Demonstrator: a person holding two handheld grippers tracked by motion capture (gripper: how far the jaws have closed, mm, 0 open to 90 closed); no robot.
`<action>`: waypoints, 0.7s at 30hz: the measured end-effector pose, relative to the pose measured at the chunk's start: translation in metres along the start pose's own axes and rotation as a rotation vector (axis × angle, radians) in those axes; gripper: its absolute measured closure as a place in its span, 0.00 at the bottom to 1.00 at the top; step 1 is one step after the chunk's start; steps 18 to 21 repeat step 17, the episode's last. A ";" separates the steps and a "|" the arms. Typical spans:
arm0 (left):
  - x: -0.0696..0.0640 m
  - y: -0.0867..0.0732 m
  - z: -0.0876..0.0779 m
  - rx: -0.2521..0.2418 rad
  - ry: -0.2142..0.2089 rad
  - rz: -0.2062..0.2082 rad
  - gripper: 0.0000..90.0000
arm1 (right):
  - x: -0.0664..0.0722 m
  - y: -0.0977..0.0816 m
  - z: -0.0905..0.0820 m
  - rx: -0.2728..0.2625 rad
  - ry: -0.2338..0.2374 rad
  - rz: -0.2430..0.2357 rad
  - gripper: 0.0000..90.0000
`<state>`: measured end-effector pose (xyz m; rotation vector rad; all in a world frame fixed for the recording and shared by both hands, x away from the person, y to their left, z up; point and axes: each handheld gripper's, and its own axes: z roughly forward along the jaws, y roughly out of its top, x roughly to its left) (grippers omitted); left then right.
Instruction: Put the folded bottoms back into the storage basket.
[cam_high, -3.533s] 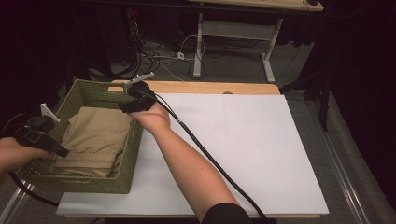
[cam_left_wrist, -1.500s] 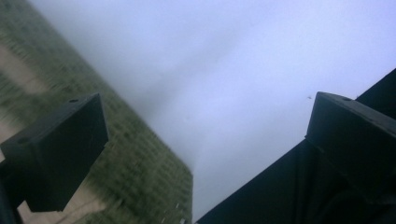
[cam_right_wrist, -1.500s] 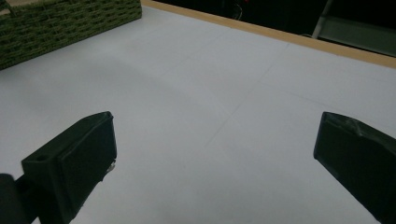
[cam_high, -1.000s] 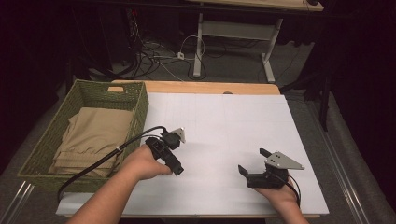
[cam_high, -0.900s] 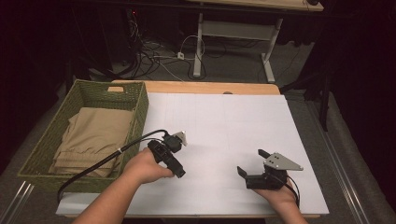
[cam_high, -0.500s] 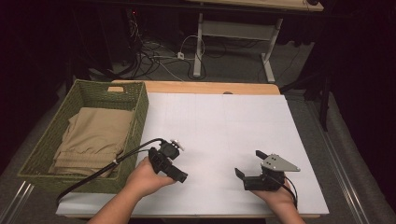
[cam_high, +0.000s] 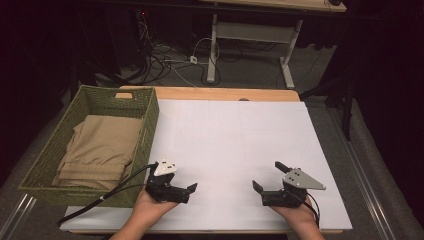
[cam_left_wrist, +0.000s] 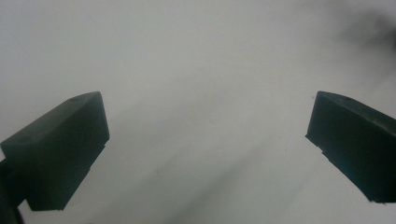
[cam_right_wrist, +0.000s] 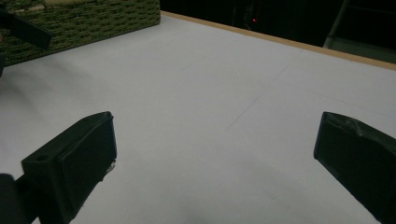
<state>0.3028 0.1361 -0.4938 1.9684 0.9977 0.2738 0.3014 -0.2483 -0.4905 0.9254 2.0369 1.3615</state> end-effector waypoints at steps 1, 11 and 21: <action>0.001 -0.004 -0.001 -0.025 0.005 0.004 0.00 | 0.000 0.000 -0.002 -0.007 0.000 -0.002 0.00; -0.002 -0.024 -0.003 -0.144 0.026 0.056 0.00 | -0.003 -0.006 -0.030 -0.096 -0.077 0.052 0.00; 0.001 -0.022 -0.002 -0.182 0.006 0.058 0.00 | -0.005 -0.013 -0.043 -0.096 -0.119 0.070 0.00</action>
